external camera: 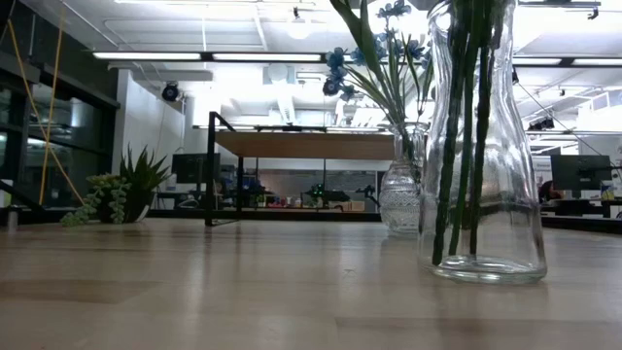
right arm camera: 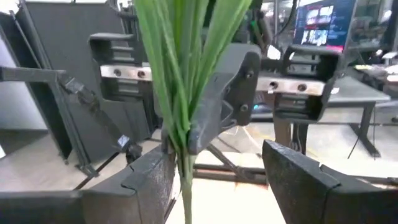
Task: Pick and place flowers into a vace then onto a shelf
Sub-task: Put the purple flowers into the top transparent vase
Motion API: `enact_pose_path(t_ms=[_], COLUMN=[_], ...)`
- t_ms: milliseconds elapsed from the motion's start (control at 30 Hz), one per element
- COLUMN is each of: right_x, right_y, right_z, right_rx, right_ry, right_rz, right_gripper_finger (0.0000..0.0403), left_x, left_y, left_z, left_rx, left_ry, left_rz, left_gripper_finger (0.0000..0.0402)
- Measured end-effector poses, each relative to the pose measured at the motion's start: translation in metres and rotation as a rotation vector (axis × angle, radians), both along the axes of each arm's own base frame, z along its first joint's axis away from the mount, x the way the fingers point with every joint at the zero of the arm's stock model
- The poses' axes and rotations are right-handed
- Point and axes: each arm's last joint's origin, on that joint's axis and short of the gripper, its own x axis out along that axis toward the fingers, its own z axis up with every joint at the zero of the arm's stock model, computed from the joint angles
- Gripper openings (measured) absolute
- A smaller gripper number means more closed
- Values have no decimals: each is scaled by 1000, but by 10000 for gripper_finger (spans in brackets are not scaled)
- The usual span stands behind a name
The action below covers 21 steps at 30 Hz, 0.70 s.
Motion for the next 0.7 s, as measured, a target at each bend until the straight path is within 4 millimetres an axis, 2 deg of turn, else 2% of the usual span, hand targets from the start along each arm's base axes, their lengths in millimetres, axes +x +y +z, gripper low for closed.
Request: enact_pose_path(t_ms=[333,700], right_x=[2,2], right_y=[-1,-1], right_z=[-3,-4], right_rx=[1,-4], right_ry=[30,36], right_rz=[-4,-11], right_gripper_finger=[219,169], left_x=[6,5], left_y=[4,4], left_z=[-5,-4], left_rx=[6,7], left_ry=[22,19], left_rz=[-1,-1], left_gripper_finger=[44,44])
